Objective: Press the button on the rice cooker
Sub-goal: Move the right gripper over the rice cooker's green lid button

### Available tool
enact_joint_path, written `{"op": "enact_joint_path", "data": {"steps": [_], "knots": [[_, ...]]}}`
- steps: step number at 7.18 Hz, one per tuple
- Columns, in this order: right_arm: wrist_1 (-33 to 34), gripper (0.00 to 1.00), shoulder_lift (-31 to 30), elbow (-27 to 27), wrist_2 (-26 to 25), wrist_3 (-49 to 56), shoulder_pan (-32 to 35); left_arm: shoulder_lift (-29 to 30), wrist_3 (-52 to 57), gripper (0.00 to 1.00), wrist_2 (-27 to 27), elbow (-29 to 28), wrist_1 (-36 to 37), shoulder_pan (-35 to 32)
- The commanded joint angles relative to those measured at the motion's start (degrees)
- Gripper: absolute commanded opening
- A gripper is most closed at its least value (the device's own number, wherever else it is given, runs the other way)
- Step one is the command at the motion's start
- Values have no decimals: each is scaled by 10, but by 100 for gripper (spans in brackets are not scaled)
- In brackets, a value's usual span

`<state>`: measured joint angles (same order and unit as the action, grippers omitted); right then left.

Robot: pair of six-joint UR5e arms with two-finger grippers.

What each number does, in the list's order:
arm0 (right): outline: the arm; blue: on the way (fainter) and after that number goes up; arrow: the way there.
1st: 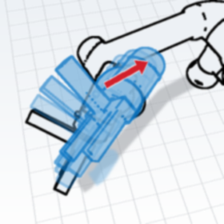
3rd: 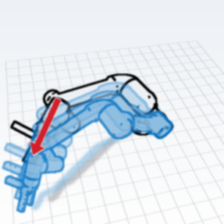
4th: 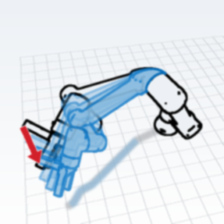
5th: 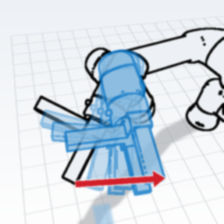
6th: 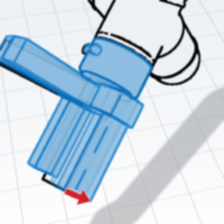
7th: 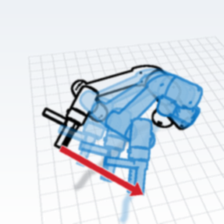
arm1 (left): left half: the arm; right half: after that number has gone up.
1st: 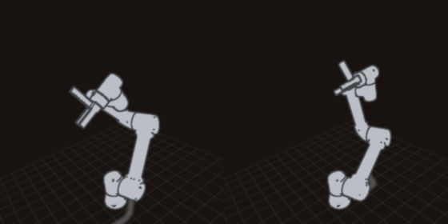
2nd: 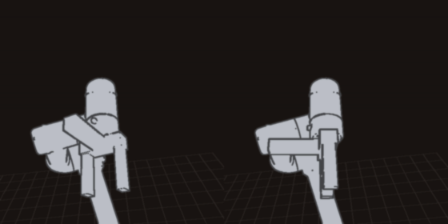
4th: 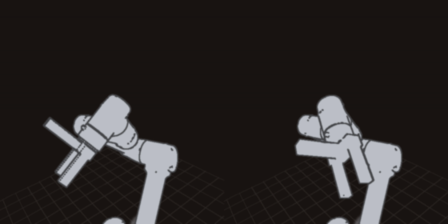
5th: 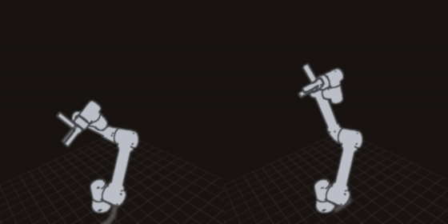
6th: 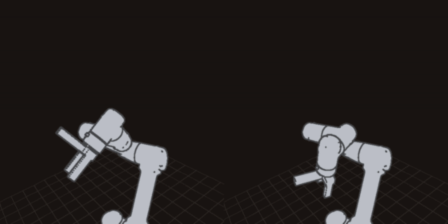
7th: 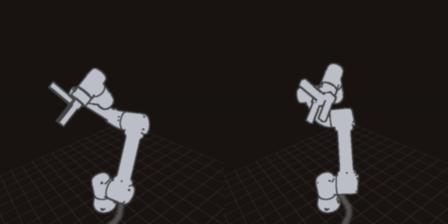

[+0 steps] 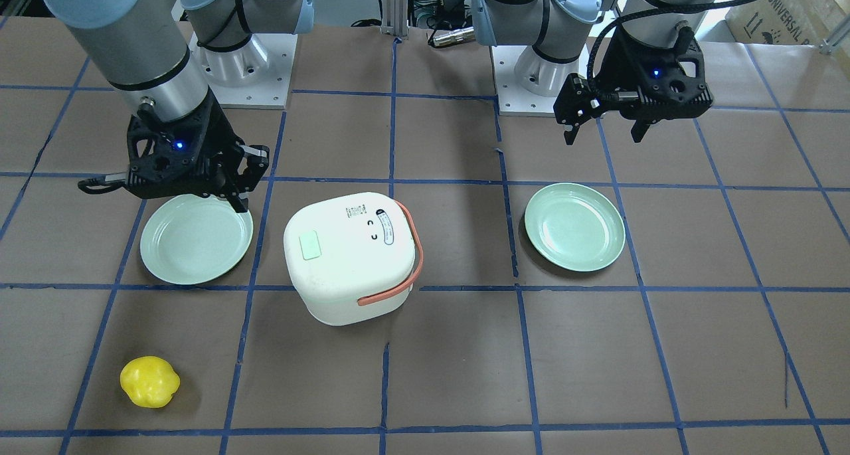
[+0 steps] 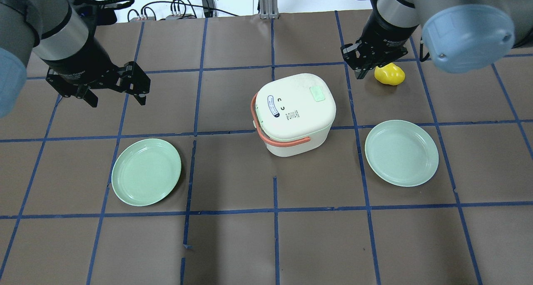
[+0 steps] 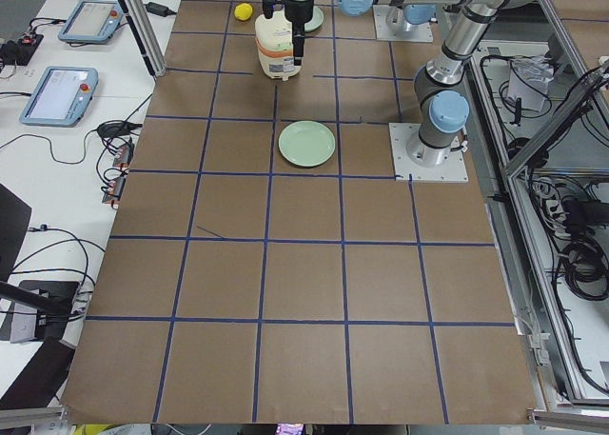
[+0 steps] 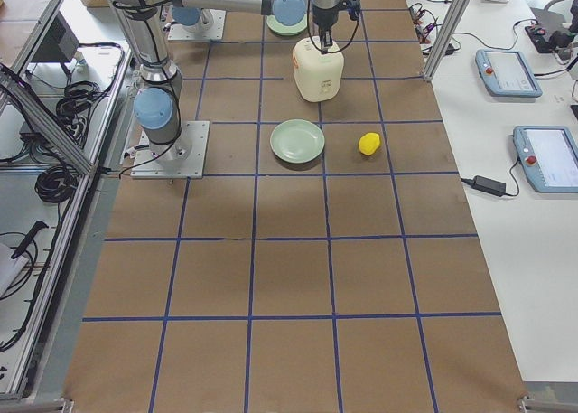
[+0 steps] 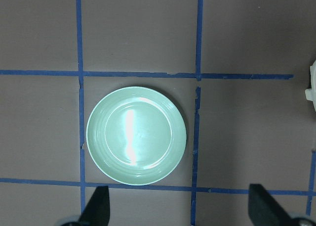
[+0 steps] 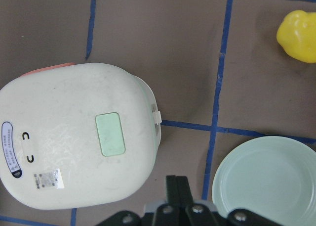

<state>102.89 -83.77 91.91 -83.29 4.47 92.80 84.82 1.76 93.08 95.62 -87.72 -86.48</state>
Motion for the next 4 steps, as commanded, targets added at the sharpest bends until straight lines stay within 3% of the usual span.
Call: {"op": "enact_joint_path", "data": {"steps": [1,4], "knots": [[34,8,28,5,29,2,22,0,0,100,0,0,0,0],[62,8,43,11,59,4,27,0,0,100,0,0,0,0]]}}
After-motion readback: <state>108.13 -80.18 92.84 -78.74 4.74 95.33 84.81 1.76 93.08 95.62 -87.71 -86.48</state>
